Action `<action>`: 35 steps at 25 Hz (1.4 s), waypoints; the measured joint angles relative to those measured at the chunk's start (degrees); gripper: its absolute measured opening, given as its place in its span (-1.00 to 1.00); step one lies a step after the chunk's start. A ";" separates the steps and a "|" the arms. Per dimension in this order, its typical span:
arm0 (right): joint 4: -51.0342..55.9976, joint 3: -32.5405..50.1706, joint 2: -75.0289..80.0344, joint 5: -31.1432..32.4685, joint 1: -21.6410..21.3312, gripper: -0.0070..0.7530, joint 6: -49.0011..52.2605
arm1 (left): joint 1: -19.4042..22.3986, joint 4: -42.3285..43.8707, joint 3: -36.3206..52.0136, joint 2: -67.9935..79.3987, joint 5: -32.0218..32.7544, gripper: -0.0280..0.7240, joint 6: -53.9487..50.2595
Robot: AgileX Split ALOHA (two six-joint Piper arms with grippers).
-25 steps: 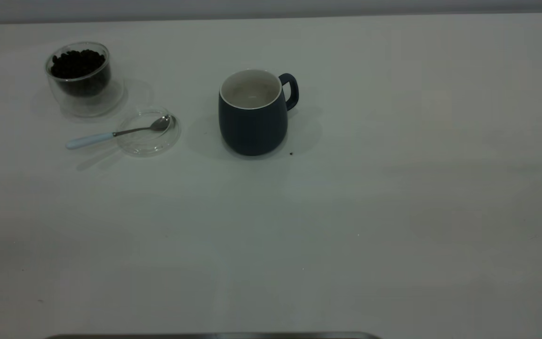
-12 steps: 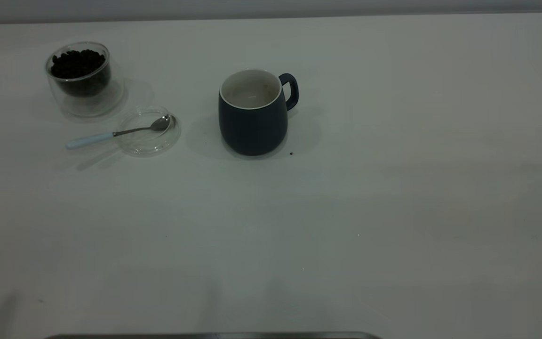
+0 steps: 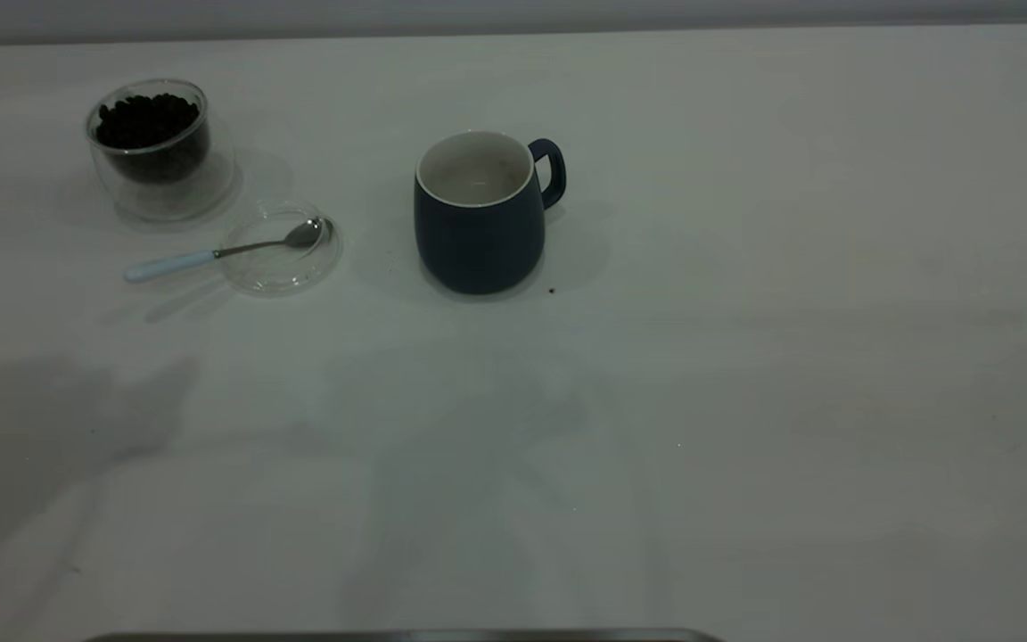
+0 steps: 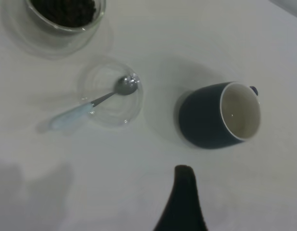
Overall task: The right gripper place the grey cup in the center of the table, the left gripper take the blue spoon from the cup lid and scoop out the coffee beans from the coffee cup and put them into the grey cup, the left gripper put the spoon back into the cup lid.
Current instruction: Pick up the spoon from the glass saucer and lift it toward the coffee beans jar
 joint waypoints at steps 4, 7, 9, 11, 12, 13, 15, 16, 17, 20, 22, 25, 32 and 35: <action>0.00 0.00 0.00 0.00 0.00 0.23 0.00 | 0.00 -21.20 -0.78 10.34 0.41 0.97 22.13; 0.00 0.00 0.00 0.00 0.00 0.23 0.00 | 0.00 -25.23 -2.87 18.03 2.80 0.97 27.44; 0.00 0.00 0.00 0.00 0.00 0.23 0.00 | 0.57 -25.87 -4.03 22.14 6.10 0.97 28.20; 0.00 0.00 0.00 0.00 0.00 0.23 0.00 | 2.25 -26.08 -4.63 25.87 10.16 0.97 28.80; 0.00 0.00 0.00 0.00 0.00 0.23 0.00 | 3.55 -26.08 -4.68 27.47 11.62 0.97 29.03; 0.00 0.00 0.00 0.00 0.00 0.23 0.00 | 4.79 -26.08 -4.75 28.68 13.13 0.97 29.63; 0.00 0.00 0.00 0.00 0.00 0.23 0.00 | 7.95 -26.08 -4.97 30.98 15.45 0.97 31.10; 0.00 0.00 0.00 0.00 0.00 0.23 -0.02 | 9.82 -26.08 -5.04 32.11 17.21 0.97 31.89; 0.00 0.00 0.00 0.00 0.00 0.23 -0.02 | 11.70 -26.08 -5.04 33.35 19.27 0.97 32.73; 0.00 0.00 0.00 0.00 0.00 0.23 -0.02 | 16.65 -25.96 -5.04 36.08 24.03 0.97 34.56; 0.00 0.00 0.00 0.00 0.00 0.23 -0.02 | 19.55 -25.19 -5.09 37.91 25.54 0.97 35.04; 0.00 0.00 0.00 0.00 0.00 0.23 -0.02 | 23.85 -22.97 -5.10 40.59 26.87 0.97 35.39; 0.00 0.00 0.00 0.00 0.00 0.23 -0.02 | 30.14 -21.39 -5.34 47.30 29.49 0.97 40.65; 0.00 0.00 0.00 0.00 0.00 0.23 -0.02 | 30.92 -23.94 -5.73 51.55 31.29 0.97 44.96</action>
